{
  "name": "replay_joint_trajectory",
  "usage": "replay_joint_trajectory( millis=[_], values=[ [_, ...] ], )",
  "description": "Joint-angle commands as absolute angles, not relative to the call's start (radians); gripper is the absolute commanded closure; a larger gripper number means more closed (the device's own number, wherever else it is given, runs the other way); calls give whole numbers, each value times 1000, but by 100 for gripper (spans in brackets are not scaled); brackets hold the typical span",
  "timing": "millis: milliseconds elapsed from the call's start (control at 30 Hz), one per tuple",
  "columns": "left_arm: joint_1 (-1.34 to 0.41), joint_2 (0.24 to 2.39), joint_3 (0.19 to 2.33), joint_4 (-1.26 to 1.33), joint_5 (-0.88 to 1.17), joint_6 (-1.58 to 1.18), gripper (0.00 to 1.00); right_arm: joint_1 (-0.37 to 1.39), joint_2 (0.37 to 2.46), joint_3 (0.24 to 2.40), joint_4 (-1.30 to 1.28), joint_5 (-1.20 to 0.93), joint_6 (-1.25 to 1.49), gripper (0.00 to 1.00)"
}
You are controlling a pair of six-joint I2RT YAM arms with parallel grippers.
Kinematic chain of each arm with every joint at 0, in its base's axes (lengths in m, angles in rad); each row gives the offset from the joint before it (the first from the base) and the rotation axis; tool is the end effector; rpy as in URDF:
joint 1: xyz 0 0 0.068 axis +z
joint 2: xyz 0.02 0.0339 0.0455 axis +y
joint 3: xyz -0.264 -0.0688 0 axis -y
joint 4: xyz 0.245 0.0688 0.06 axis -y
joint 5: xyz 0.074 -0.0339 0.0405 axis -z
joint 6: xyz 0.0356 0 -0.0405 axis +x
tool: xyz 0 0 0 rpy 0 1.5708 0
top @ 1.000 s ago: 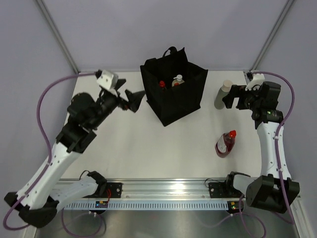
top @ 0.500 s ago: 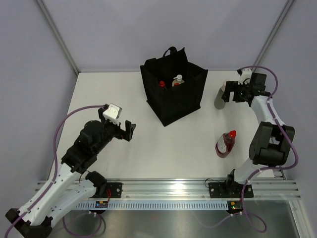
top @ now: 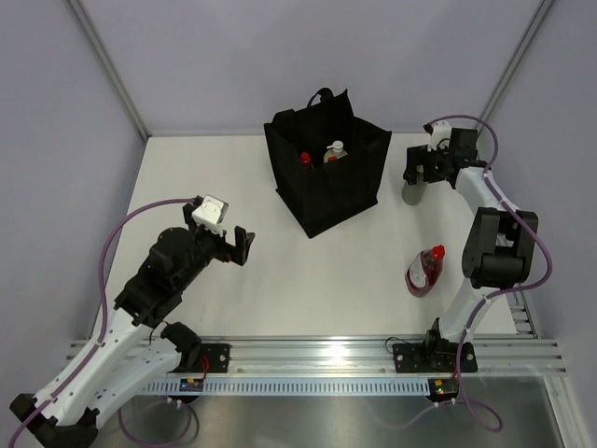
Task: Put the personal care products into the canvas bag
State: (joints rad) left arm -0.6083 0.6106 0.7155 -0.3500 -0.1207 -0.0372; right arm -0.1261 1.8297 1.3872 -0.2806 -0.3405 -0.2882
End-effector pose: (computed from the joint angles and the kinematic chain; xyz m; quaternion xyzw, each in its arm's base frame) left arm 0.1232 -0.0806 0.3237 0.1860 0.7654 -0.1497 0.5976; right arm 0.4135 -0.0404 0.2468 -0.1422 0.8897 0.0678 0.4284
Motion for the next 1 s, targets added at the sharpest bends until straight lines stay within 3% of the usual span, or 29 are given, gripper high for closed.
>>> replay_joint_trajectory(
  millis=[0, 233, 333, 467, 500, 600, 633, 800, 967],
  values=[
    [-607, 607, 723, -318, -147, -48, 1, -98, 1862, 1450, -236, -281, -275, 0],
    [-607, 607, 723, -316, -152, -48, 1, -91, 1868, 1419, -198, -216, -284, 10],
    [-607, 612, 721, -314, -152, -48, 1, -91, 1885, 1439, -209, -222, -278, 20],
    [-607, 612, 721, -316, -158, -48, 1, -91, 1902, 1471, -252, -227, -267, 46],
    [-607, 612, 722, -318, -161, -48, 1, -91, 1888, 1460, -244, -229, -267, 63],
    [-606, 609, 721, -314, -163, -48, 1, -91, 1829, 1422, -241, -238, -273, 93],
    [-606, 607, 721, -314, -161, -48, 1, -91, 1806, 1408, -238, -238, -275, 98],
    [-607, 604, 723, -314, -153, -49, 1, -95, 1585, 1374, -273, -259, -282, 100],
    [-607, 595, 723, -313, -150, -51, 1, -92, 1434, 1500, -395, -373, -229, 100]
  ],
)
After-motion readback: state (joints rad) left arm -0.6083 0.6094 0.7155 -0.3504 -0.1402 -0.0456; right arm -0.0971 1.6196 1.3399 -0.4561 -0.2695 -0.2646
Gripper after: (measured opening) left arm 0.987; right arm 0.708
